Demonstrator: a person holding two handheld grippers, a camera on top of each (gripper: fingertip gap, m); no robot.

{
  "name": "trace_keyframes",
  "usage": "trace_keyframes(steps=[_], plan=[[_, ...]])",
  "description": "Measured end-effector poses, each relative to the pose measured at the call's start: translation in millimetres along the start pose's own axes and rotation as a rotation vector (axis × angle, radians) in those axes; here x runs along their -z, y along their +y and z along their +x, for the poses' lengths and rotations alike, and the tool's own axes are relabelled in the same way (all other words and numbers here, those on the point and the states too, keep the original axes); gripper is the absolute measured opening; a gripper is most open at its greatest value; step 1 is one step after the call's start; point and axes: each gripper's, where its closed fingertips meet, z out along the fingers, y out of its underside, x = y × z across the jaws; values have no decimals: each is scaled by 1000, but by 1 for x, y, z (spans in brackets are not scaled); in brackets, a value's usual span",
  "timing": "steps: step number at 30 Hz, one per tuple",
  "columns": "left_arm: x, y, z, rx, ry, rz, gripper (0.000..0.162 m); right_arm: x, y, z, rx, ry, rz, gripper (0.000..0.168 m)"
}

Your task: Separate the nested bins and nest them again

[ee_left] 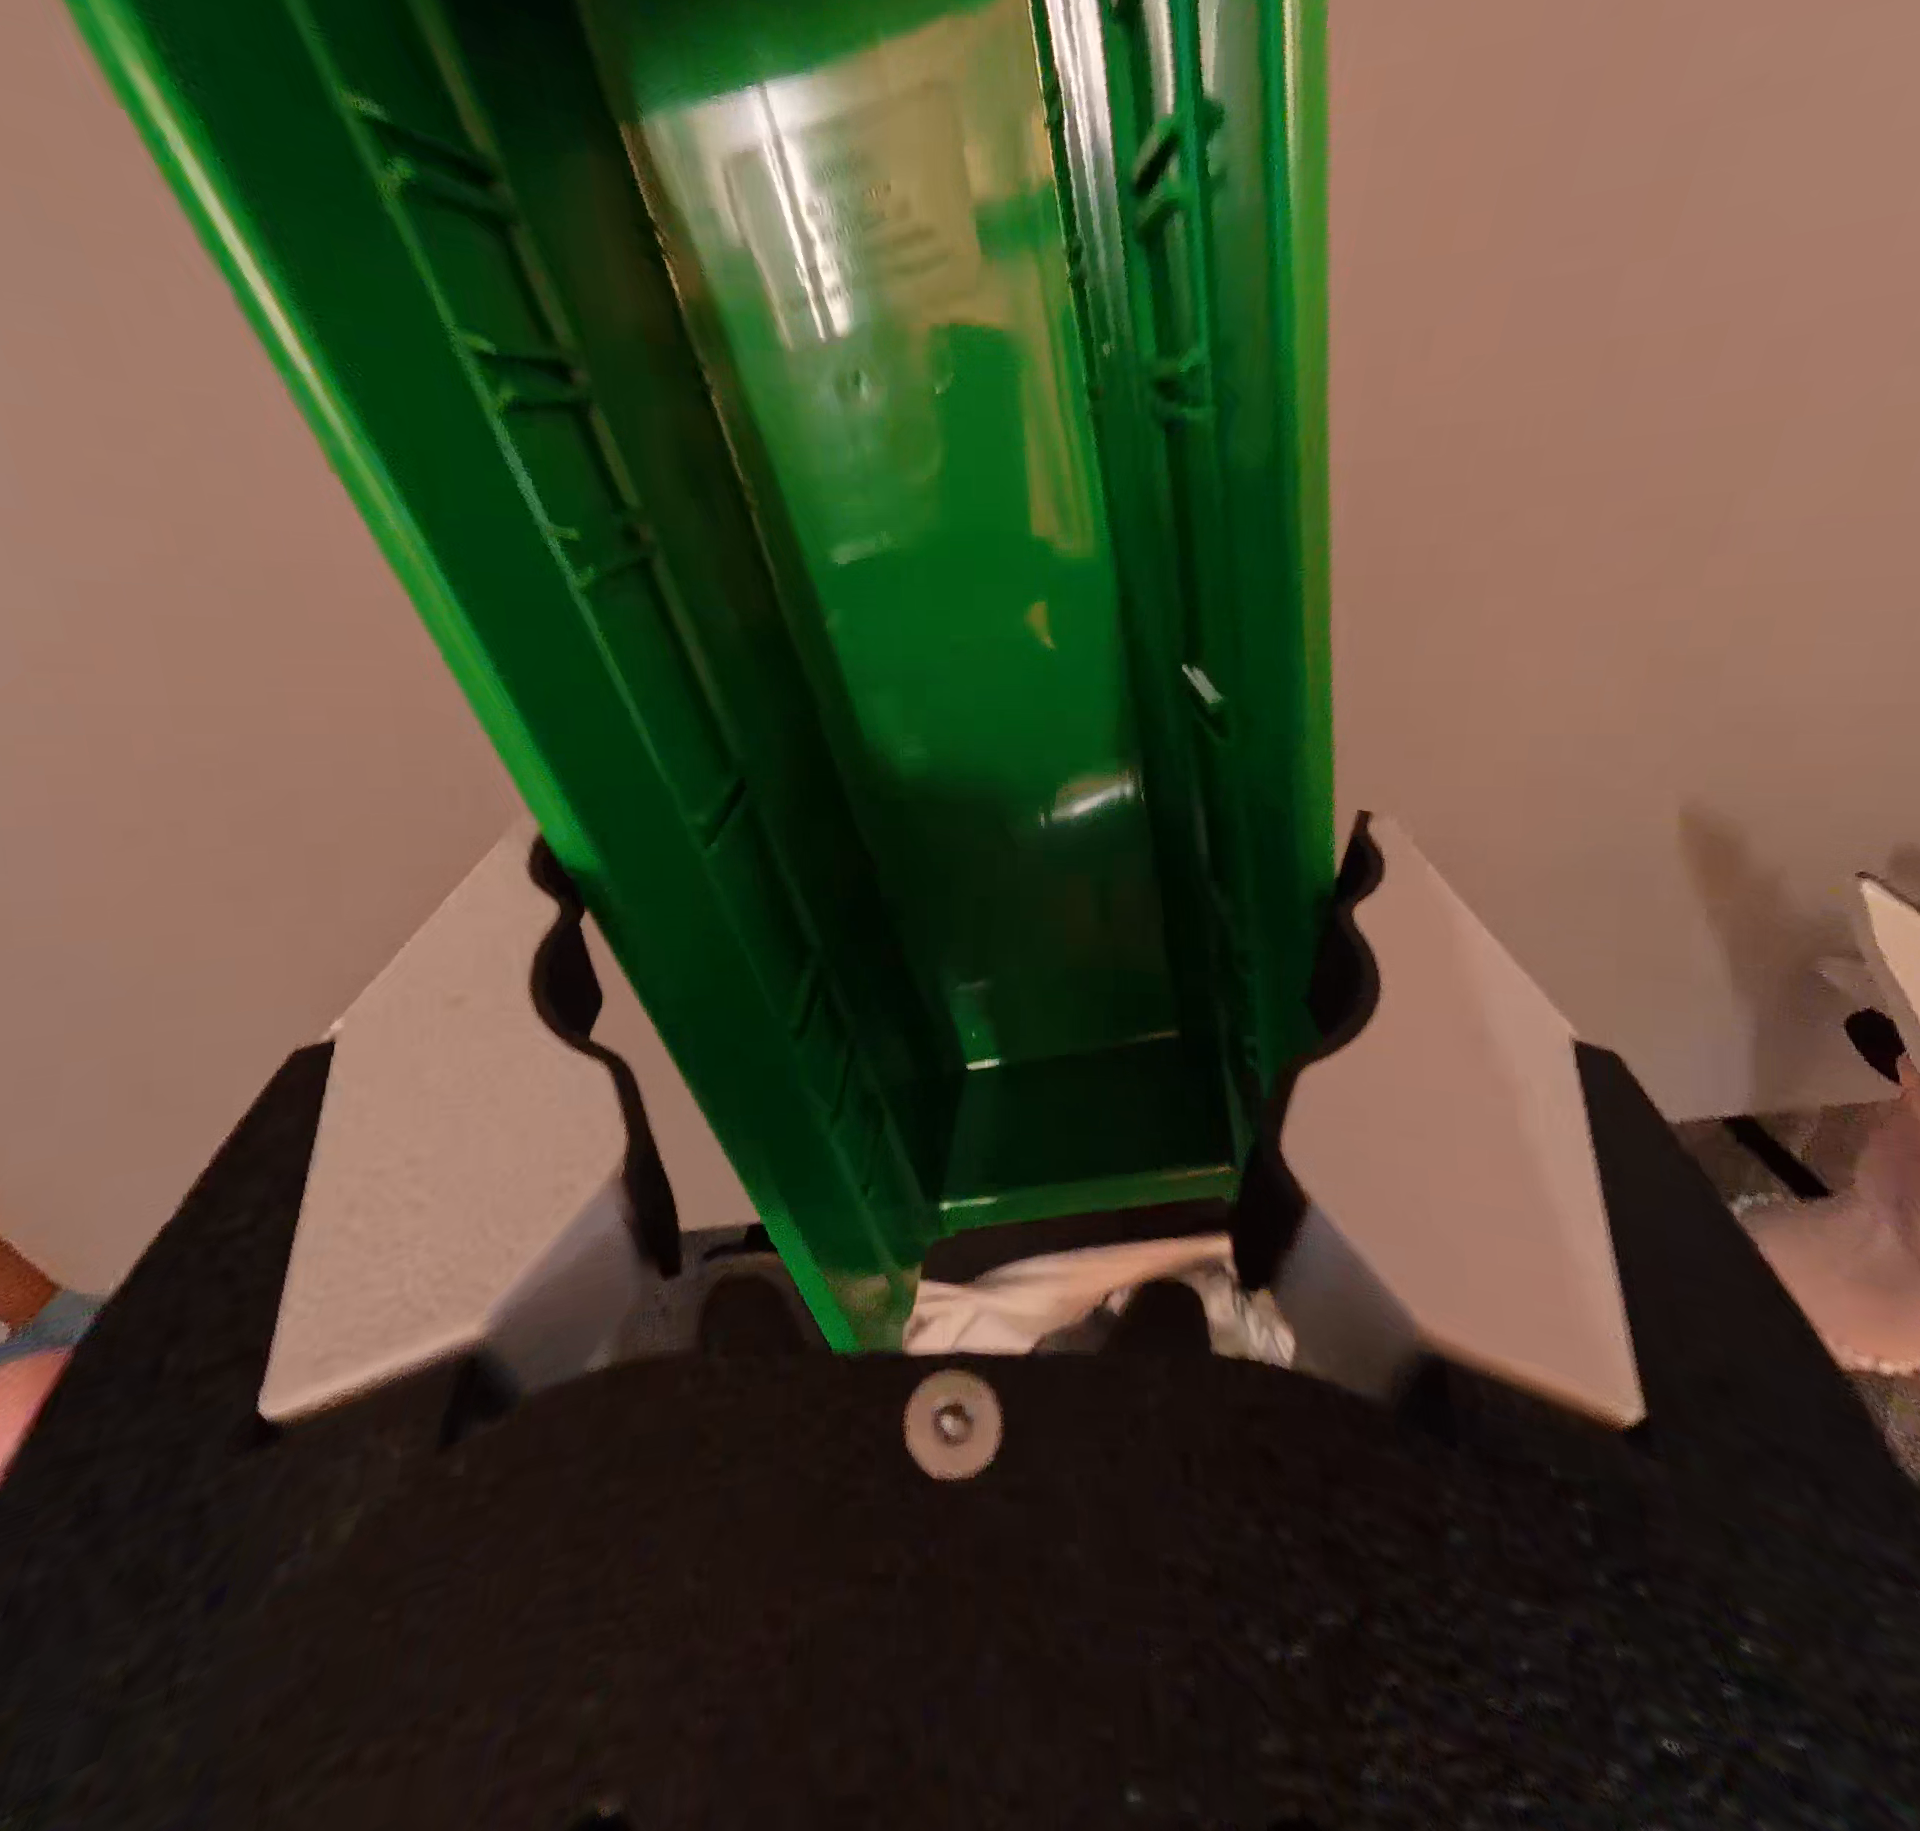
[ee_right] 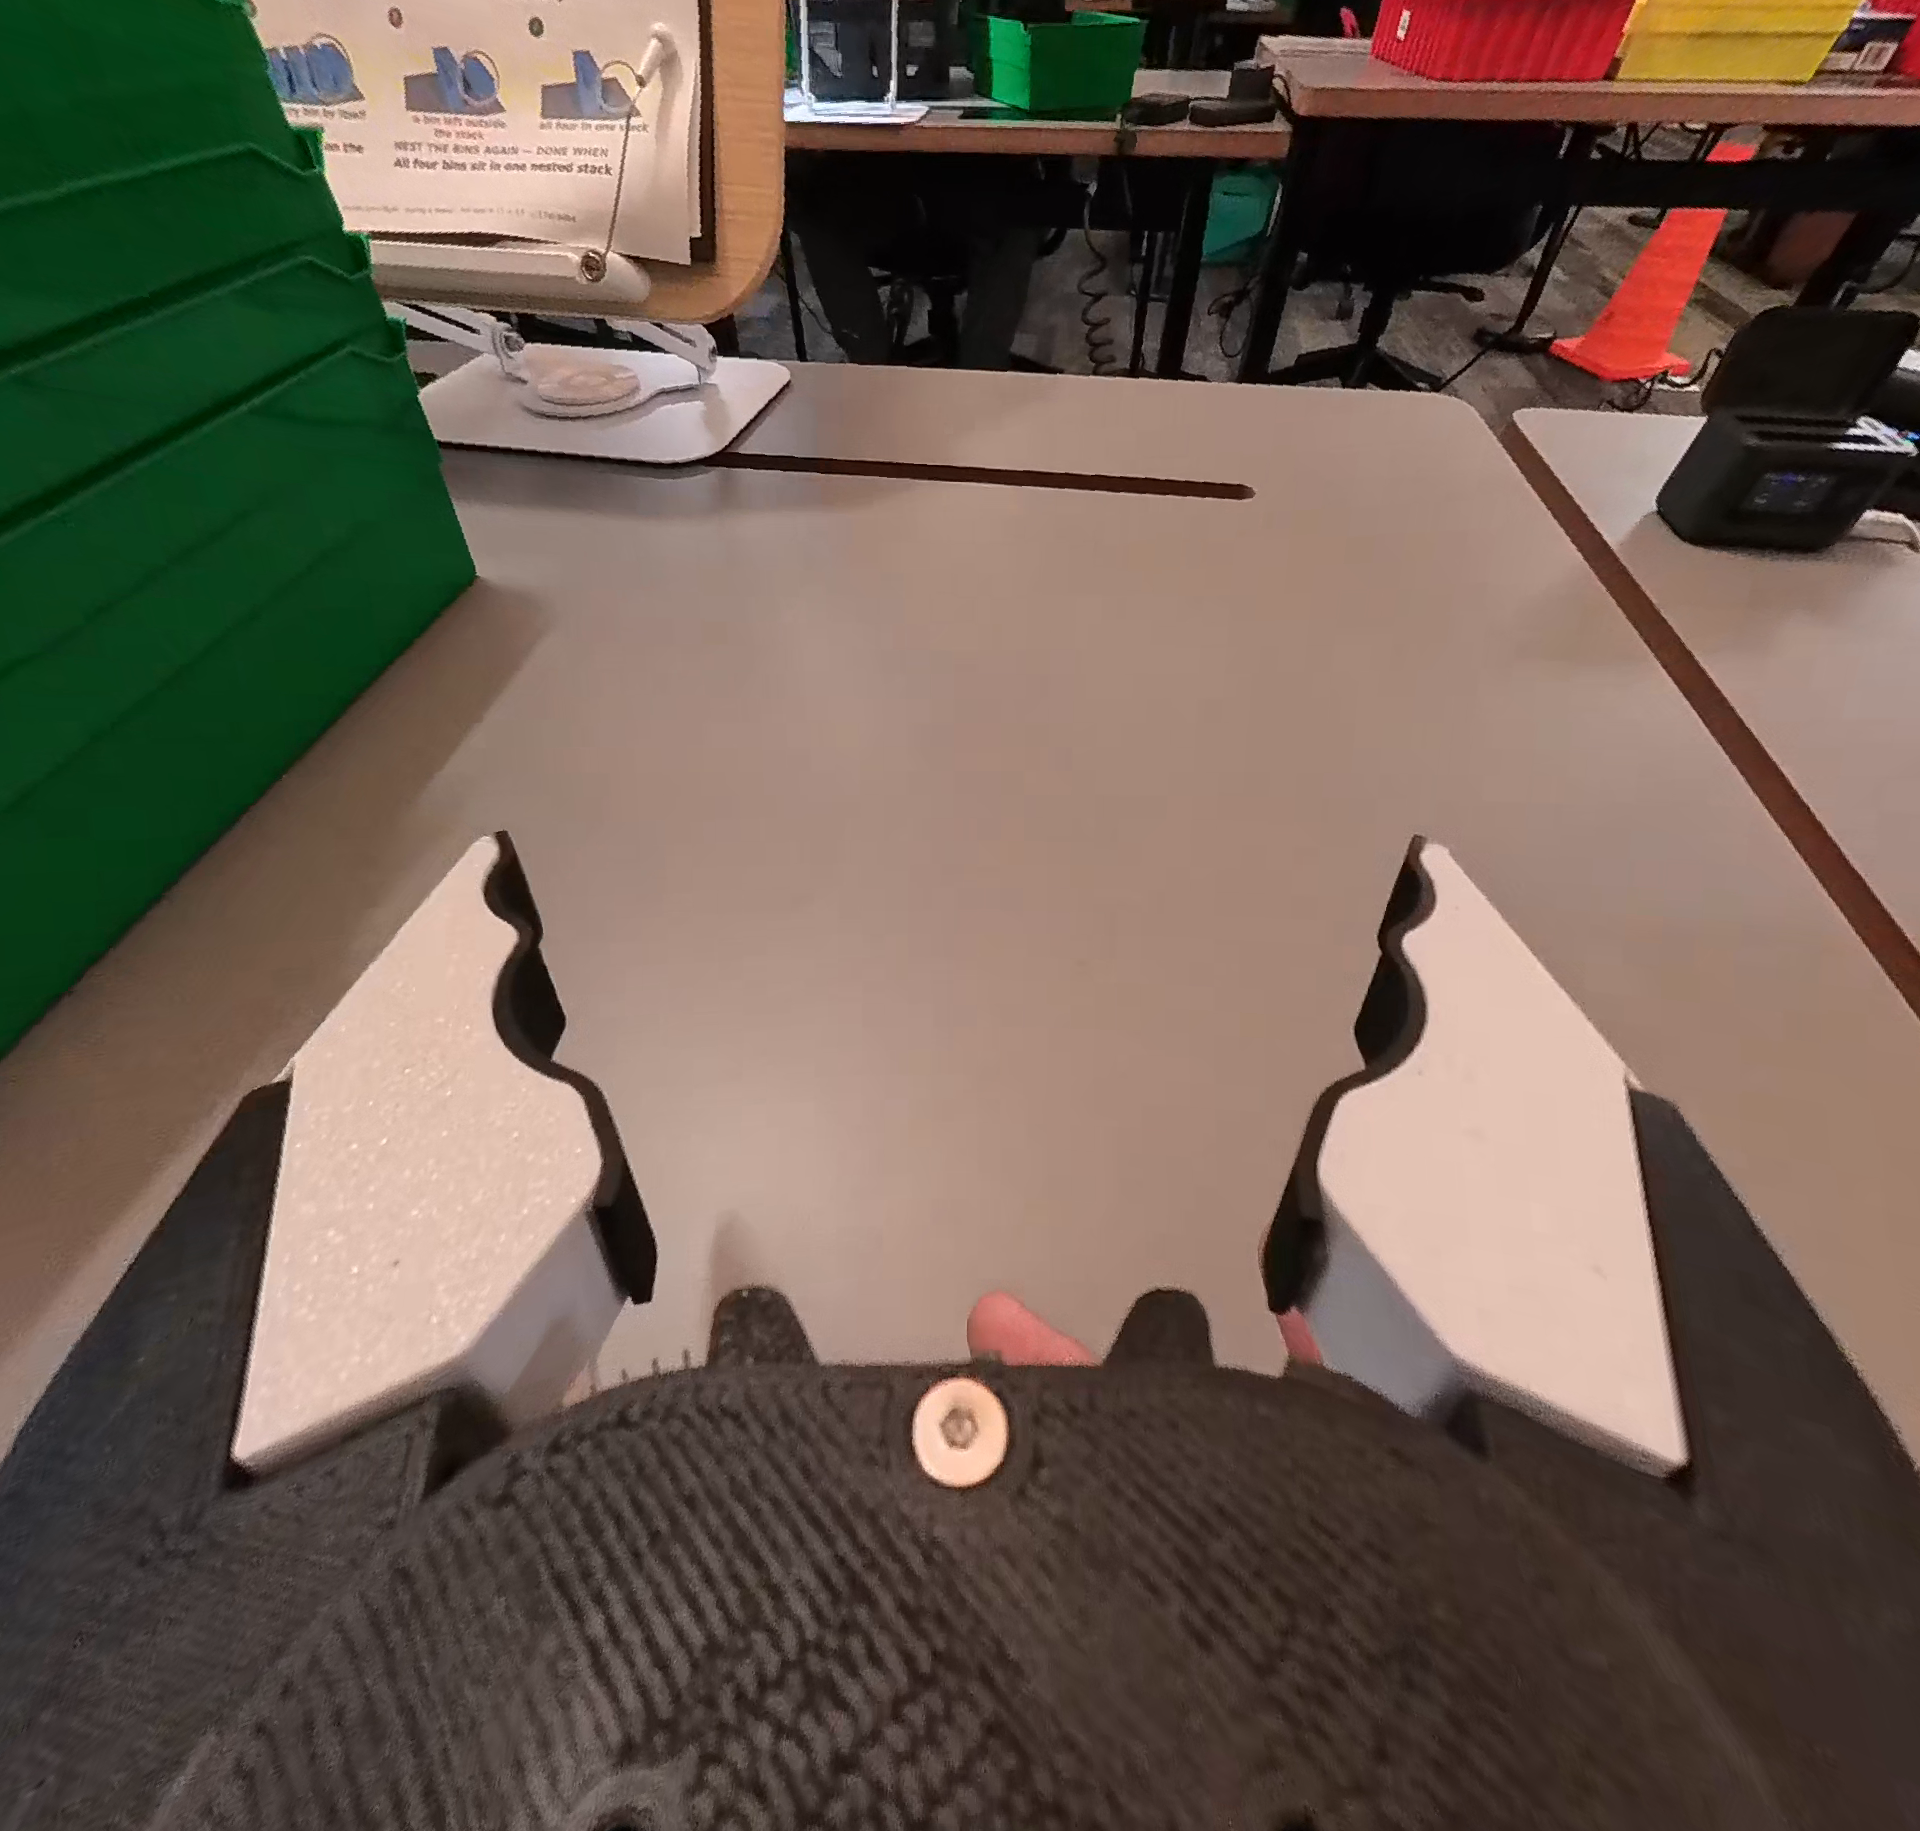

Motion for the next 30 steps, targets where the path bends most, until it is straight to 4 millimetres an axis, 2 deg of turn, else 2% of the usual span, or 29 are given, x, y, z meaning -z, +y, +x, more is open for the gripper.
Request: trace_keyframes(steps=[4,14,19,30], plan=[[-2,6,2,-7,-18,-60,138,1,2,5,24,31,-16,153],[4,9,0,-18,23,-141,114,1,2,6,51,51,-20,152],[6,10,0,-28,14,-176,111,-1,5,9,46,53,-29,152],[31,-3,3,4,58,-118,105,-4,9,6,59,49,-44,151]])
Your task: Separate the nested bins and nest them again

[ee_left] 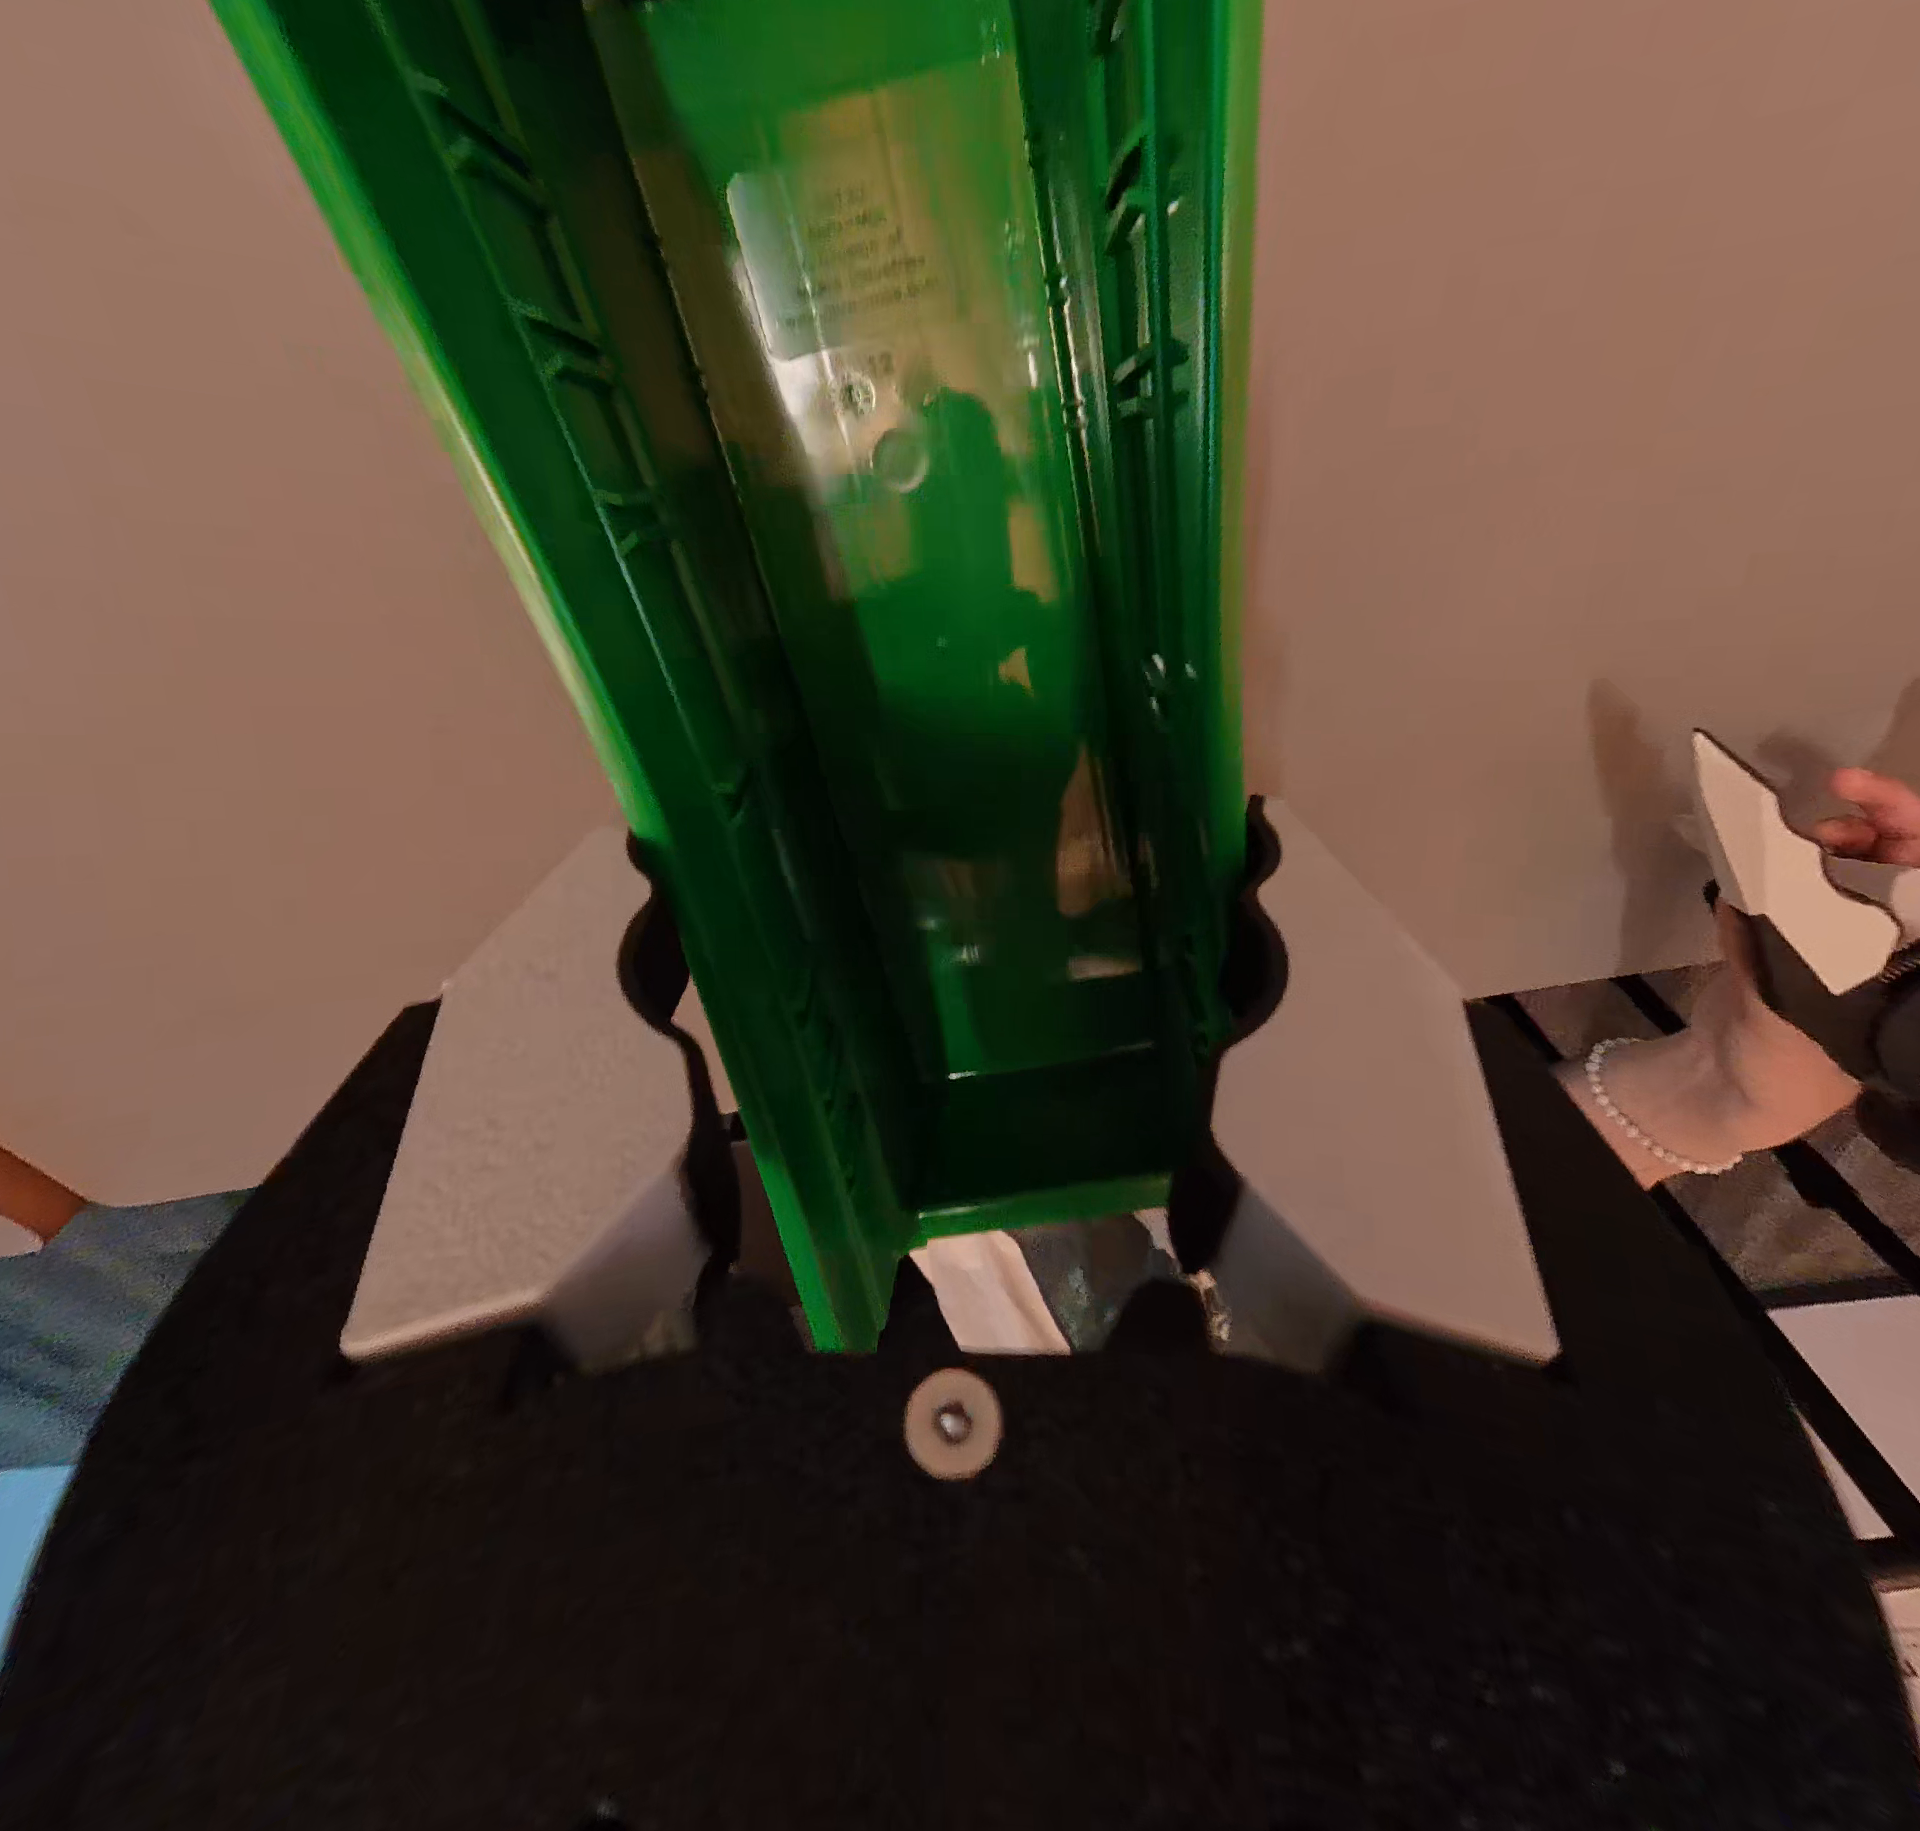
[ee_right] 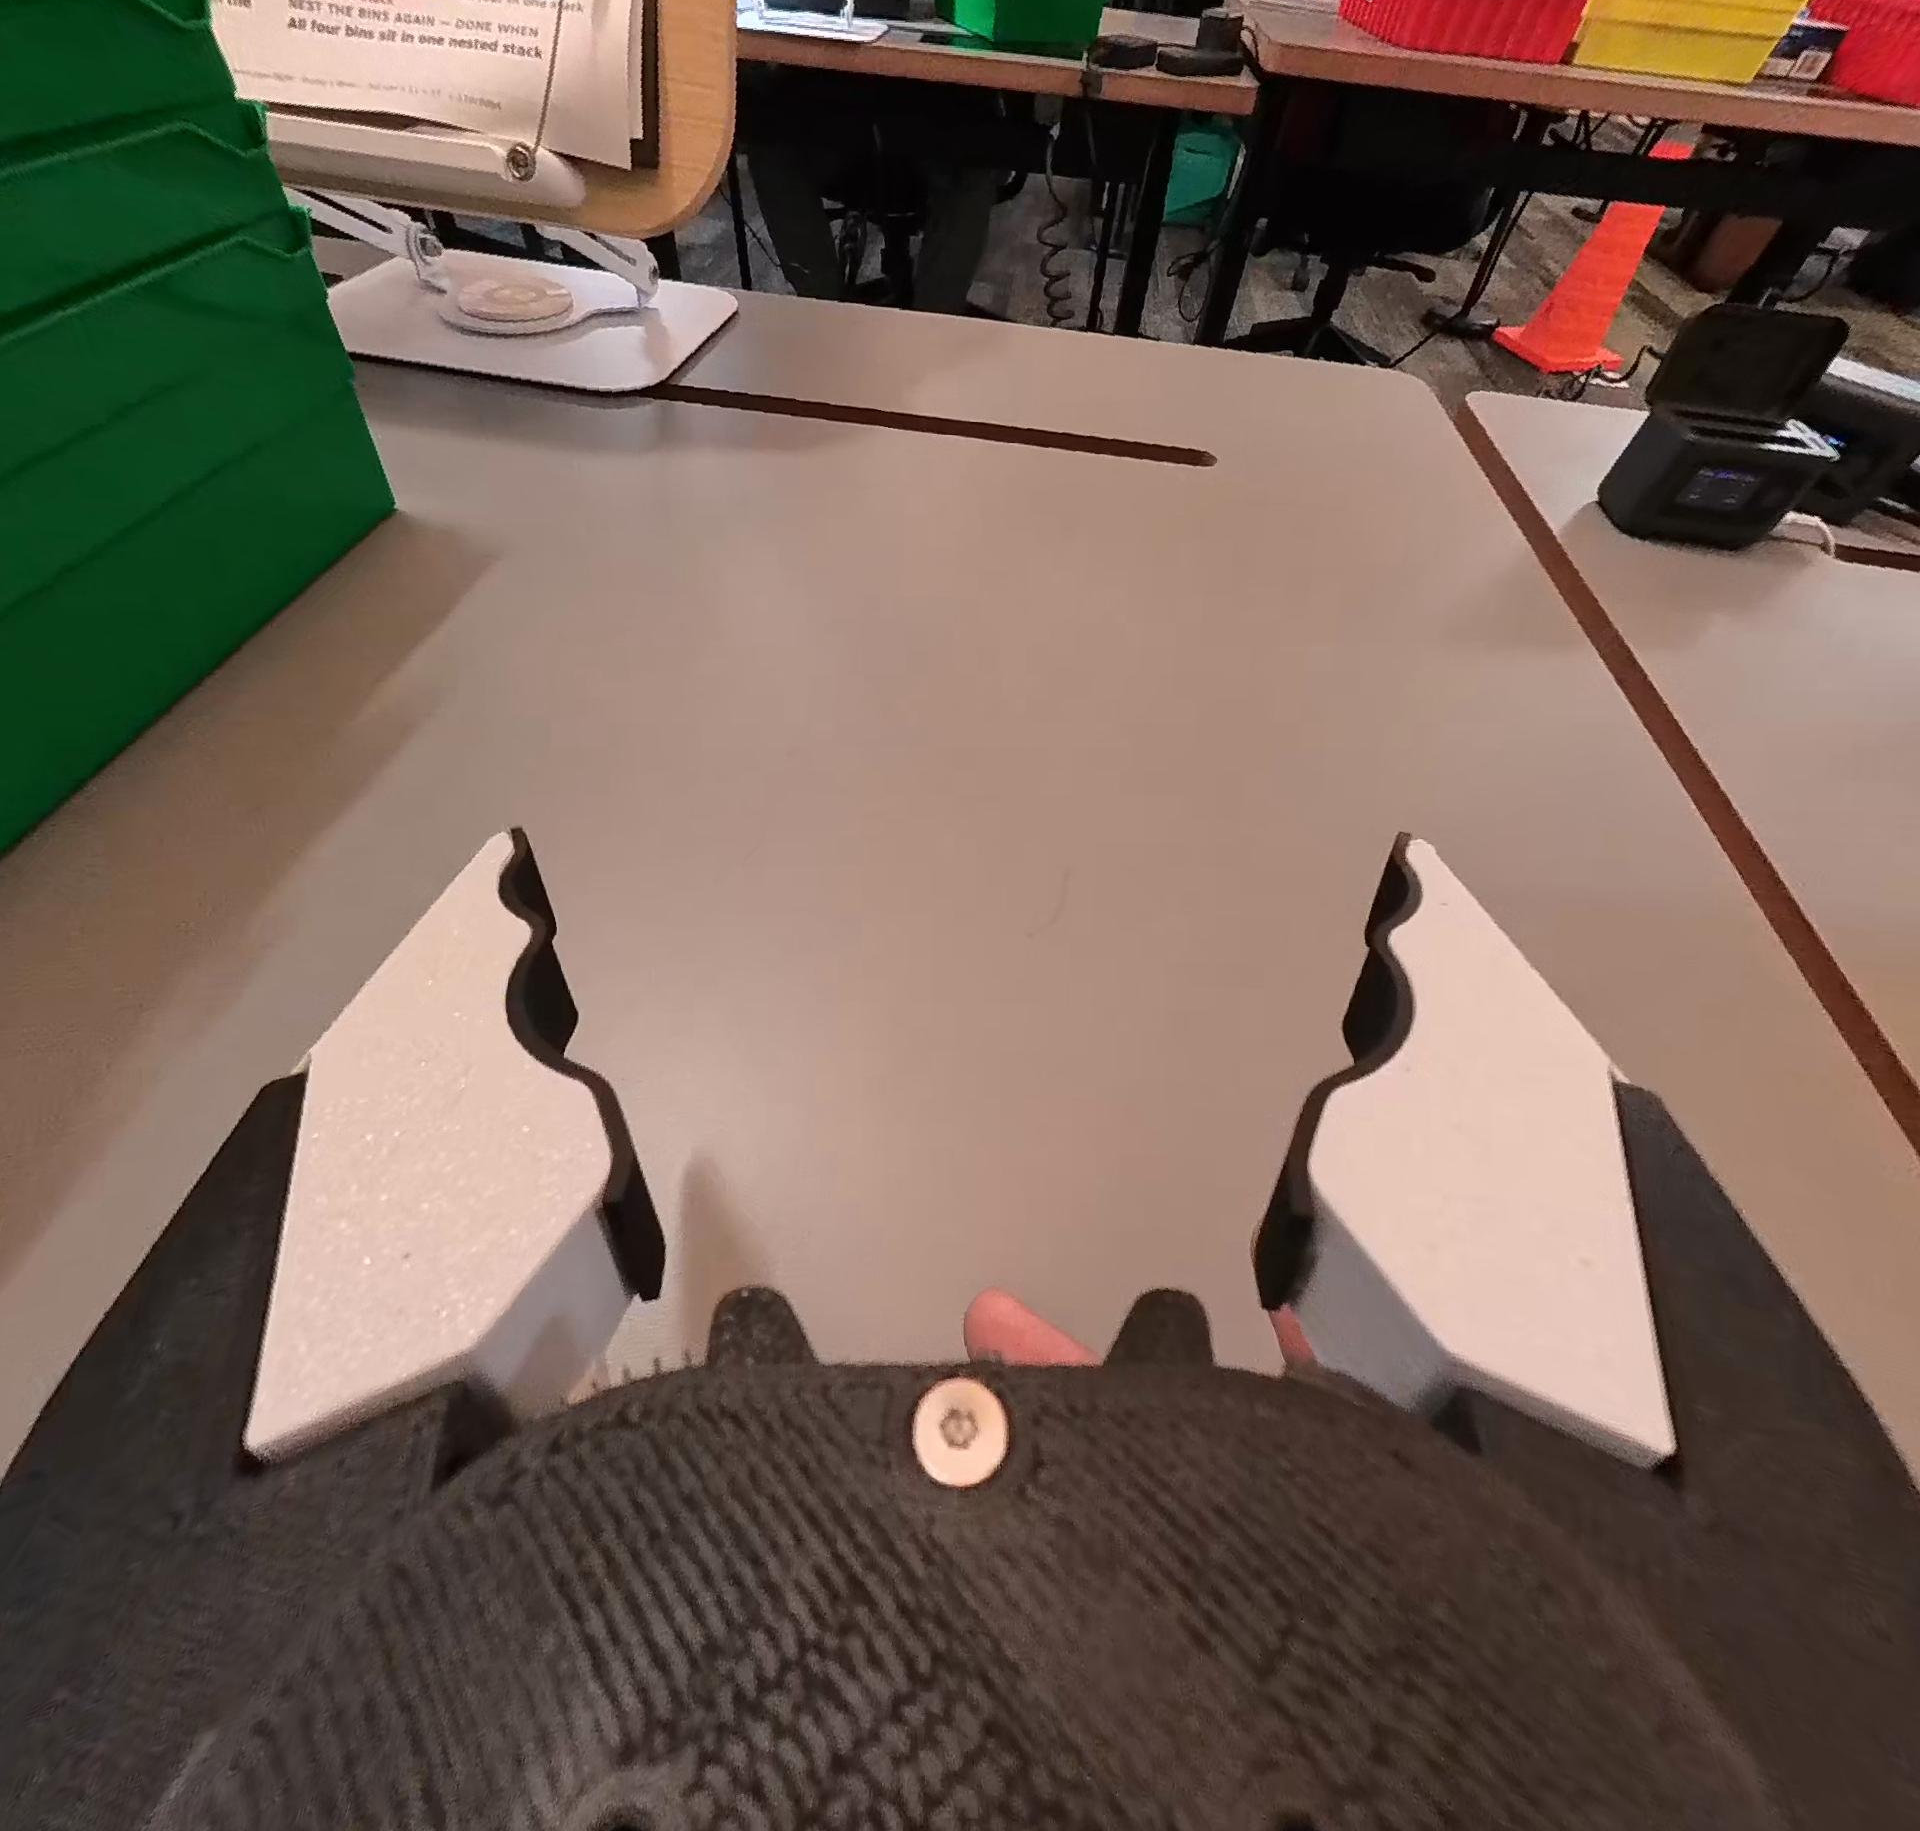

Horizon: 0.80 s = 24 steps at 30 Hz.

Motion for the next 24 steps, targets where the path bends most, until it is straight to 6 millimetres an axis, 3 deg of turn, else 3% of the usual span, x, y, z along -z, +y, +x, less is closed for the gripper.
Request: trace_keyframes(steps=[5,11,14,17,20,24], plan=[[23,-5,1,-20,0,48,103,0,0,-1,6,0,0,150],[74,-15,-1,-41,7,163,101,-1,1,-4,17,-4,-6,150],[102,-17,-15,-12,54,228,101,0,0,-4,14,-6,-1,150],[118,-14,-47,39,70,278,101,-1,1,-3,11,-7,-4,150],[110,-9,-89,98,56,307,100,-1,1,-3,4,-8,-4,150],[61,2,-135,142,56,295,100,0,-2,-4,6,-8,3,150]])
